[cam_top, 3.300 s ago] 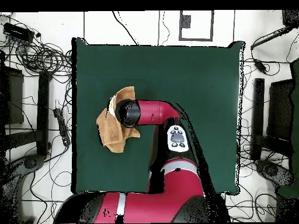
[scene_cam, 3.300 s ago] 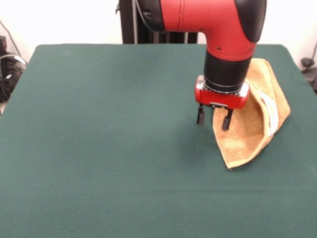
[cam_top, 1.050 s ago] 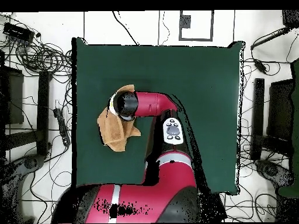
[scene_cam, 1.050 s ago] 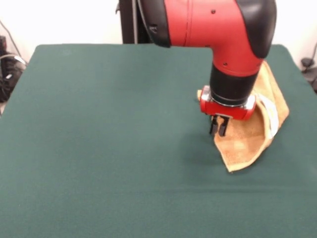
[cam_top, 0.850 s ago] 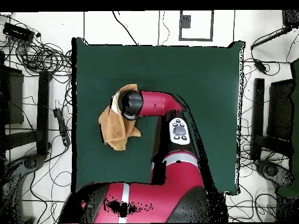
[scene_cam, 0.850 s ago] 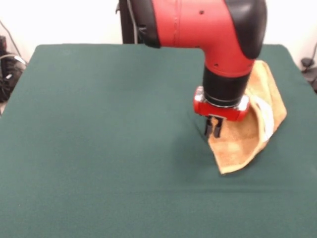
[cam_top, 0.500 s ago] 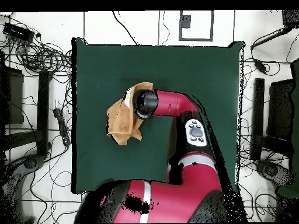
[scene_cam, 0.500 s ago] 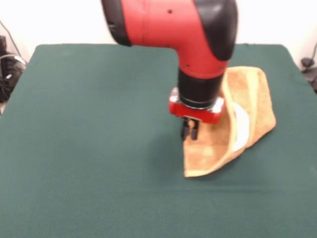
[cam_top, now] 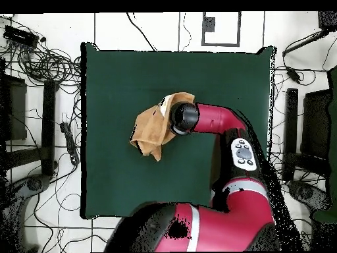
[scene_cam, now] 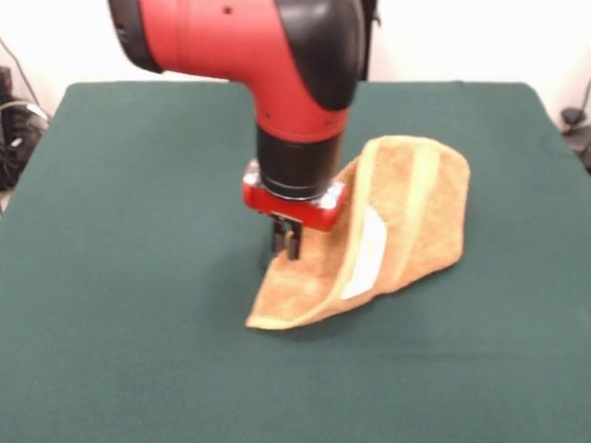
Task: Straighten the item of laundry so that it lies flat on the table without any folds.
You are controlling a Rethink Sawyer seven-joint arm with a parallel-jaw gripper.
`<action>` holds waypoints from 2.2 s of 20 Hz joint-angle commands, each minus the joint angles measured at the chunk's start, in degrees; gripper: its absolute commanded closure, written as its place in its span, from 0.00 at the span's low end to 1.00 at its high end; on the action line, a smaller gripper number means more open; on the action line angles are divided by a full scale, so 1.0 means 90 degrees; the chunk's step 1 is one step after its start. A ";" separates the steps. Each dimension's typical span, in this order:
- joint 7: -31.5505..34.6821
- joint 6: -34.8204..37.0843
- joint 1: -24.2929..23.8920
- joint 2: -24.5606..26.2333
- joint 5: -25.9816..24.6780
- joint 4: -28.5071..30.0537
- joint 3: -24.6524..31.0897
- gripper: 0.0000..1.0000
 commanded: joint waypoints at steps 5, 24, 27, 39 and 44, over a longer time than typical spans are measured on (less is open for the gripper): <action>-0.1232 0.0589 -0.0679 -0.0275 -0.0768 0.0545 0.0419 1.00; 0.0028 -0.0191 -0.1163 -0.0552 -0.1082 0.1837 0.0220 1.00; 0.0101 -0.0212 -0.1175 -0.0493 -0.1093 0.1817 0.0144 1.00; -0.0309 0.0284 -0.1517 -0.1220 -0.1076 0.2213 -0.0031 1.00; -0.0492 0.0275 -0.1753 -0.1777 -0.1140 0.2700 -0.0036 1.00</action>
